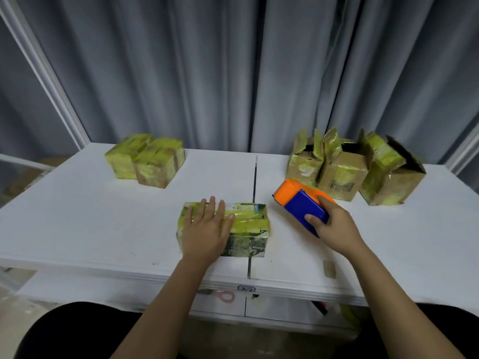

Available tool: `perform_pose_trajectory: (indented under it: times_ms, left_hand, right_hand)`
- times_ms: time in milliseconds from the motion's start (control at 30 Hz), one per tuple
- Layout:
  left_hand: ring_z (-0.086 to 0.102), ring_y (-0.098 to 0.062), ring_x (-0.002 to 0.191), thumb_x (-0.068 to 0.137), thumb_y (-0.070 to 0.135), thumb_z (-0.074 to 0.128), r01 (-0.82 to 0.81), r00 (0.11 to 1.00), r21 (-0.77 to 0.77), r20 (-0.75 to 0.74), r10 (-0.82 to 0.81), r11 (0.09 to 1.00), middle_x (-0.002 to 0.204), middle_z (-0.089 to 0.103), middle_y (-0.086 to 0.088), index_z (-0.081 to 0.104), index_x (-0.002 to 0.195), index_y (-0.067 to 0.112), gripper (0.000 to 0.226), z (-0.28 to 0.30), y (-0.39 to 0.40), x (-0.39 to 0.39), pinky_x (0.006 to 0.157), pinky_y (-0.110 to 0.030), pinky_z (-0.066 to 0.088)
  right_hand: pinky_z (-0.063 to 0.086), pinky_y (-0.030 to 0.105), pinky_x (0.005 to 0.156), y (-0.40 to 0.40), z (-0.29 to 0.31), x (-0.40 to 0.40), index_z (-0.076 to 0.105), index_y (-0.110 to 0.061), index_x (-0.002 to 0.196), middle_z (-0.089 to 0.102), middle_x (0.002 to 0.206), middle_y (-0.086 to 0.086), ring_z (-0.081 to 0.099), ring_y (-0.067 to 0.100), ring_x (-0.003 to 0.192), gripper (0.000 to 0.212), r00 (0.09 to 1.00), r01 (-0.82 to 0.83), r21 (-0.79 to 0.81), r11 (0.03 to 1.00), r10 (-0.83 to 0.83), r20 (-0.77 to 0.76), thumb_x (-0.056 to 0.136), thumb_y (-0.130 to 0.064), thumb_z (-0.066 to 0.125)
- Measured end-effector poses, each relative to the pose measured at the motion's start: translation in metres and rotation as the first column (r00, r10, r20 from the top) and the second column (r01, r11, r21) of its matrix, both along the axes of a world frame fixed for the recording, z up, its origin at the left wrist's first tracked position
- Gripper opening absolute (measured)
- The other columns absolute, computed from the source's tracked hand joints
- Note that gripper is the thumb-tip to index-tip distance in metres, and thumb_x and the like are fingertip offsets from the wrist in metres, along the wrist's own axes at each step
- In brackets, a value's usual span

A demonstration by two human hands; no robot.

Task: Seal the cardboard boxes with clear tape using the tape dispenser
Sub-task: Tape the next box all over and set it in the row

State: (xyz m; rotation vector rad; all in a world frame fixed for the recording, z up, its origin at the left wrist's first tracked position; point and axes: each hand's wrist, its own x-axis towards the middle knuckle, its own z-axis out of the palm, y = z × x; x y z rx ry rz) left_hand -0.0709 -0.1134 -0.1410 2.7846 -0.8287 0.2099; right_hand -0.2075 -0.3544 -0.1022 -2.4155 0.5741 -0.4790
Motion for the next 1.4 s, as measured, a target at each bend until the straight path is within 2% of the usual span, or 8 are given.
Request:
perform_pose_trajectory:
  times_ms: [100, 267, 400, 567, 733, 900, 1133, 1400]
  left_hand:
    - [0.01, -0.022, 0.147, 0.074, 0.067, -0.03, 0.023, 1.0, 0.018, -0.009, -0.022, 1.0, 0.158, 0.018, -0.004, 0.014, 0.152, 0.021, 0.102, 0.001, -0.016, -0.005, 0.117, -0.043, -0.002]
    - [-0.003, -0.017, 0.148, 0.101, 0.044, 0.008, 0.079, 0.978, -0.036, -0.192, -0.085, 0.996, 0.161, 0.005, -0.003, -0.001, 0.152, 0.016, 0.059, 0.019, -0.061, -0.002, 0.116, -0.046, -0.009]
    - [-0.005, -0.009, 0.146, 0.105, 0.026, 0.012, 0.056, 0.925, -0.37, -0.331, -0.188, 0.927, 0.16, 0.007, 0.004, 0.018, 0.151, 0.025, 0.046, 0.05, -0.062, 0.005, 0.114, -0.041, -0.015]
    - [0.049, -0.006, 0.122, 0.102, 0.041, 0.026, -0.016, 0.747, -0.805, -0.403, -0.528, 0.592, 0.132, 0.054, 0.009, 0.051, 0.13, 0.03, 0.038, 0.095, -0.051, -0.003, 0.109, -0.032, 0.036]
    - [0.062, -0.016, 0.101, 0.096, 0.023, 0.054, -0.015, 0.817, -0.847, -0.317, -0.482, 0.532, 0.106, 0.065, 0.003, 0.064, 0.101, 0.025, 0.012, 0.109, -0.045, 0.007, 0.091, -0.041, 0.054]
    - [0.057, -0.005, 0.081, 0.096, 0.018, 0.053, 0.01, 0.886, -0.816, -0.261, -0.383, 0.578, 0.083, 0.061, 0.009, 0.059, 0.087, 0.021, 0.011, 0.125, -0.039, 0.019, 0.079, -0.021, 0.047]
    - [0.057, -0.02, 0.089, 0.097, 0.022, 0.05, -0.111, 0.889, -0.688, -0.392, -0.238, 0.717, 0.087, 0.058, 0.001, 0.052, 0.087, 0.019, 0.011, 0.124, -0.032, 0.041, 0.086, -0.036, 0.048]
    - [0.062, -0.021, 0.09, 0.097, 0.019, 0.051, -0.229, 0.818, -0.739, -0.499, -0.287, 0.634, 0.085, 0.059, 0.001, 0.052, 0.08, 0.022, 0.018, 0.133, -0.029, 0.047, 0.093, -0.046, 0.051]
  right_hand:
    - [0.05, 0.044, 0.086, 0.006, 0.014, -0.007, 0.05, -0.014, 0.136, 0.064, 0.111, 0.008, 0.059, 0.027, 0.1, 0.049, 0.989, -0.07, 0.087, 0.994, 0.058, 0.133, 0.09, -0.018, 0.065]
    - [0.019, 0.048, 0.117, 0.01, 0.035, -0.008, 0.037, -0.018, 0.146, 0.057, 0.121, -0.007, 0.041, 0.004, 0.113, 0.062, 0.976, -0.156, -0.038, 0.987, 0.16, 0.147, 0.09, -0.023, 0.065]
    - [0.019, 0.047, 0.117, 0.011, 0.046, -0.007, 0.038, -0.02, 0.146, 0.056, 0.112, -0.009, 0.041, 0.003, 0.105, 0.063, 0.973, -0.191, -0.098, 0.977, 0.202, 0.112, 0.089, -0.023, 0.066]
    - [0.033, 0.045, 0.108, 0.013, 0.052, 0.001, 0.037, -0.021, 0.147, 0.058, 0.122, -0.003, 0.043, 0.011, 0.11, 0.064, 0.978, -0.196, -0.09, 0.976, 0.202, 0.057, 0.09, -0.028, 0.065]
    - [0.039, 0.048, 0.105, 0.017, 0.07, 0.005, 0.035, -0.023, 0.148, 0.055, 0.131, 0.0, 0.046, 0.023, 0.122, 0.066, 0.973, -0.224, -0.056, 0.973, 0.227, 0.036, 0.09, -0.03, 0.065]
    - [0.037, 0.053, 0.105, 0.023, 0.092, 0.012, 0.036, -0.036, 0.144, 0.058, 0.121, -0.008, 0.043, 0.026, 0.125, 0.062, 0.967, -0.253, -0.109, 0.961, 0.253, -0.016, 0.088, -0.039, 0.064]
    - [0.054, 0.036, 0.086, 0.036, 0.112, 0.021, 0.049, -0.053, 0.124, 0.057, 0.112, -0.032, 0.058, 0.001, 0.102, 0.046, 0.932, -0.36, -0.054, 0.931, 0.362, 0.019, 0.08, -0.058, 0.062]
    - [0.056, 0.033, 0.084, 0.033, 0.143, 0.035, 0.055, -0.046, 0.127, 0.065, 0.109, -0.02, 0.063, 0.002, 0.094, 0.058, 0.919, -0.392, -0.029, 0.92, 0.39, -0.058, 0.073, -0.067, 0.057]
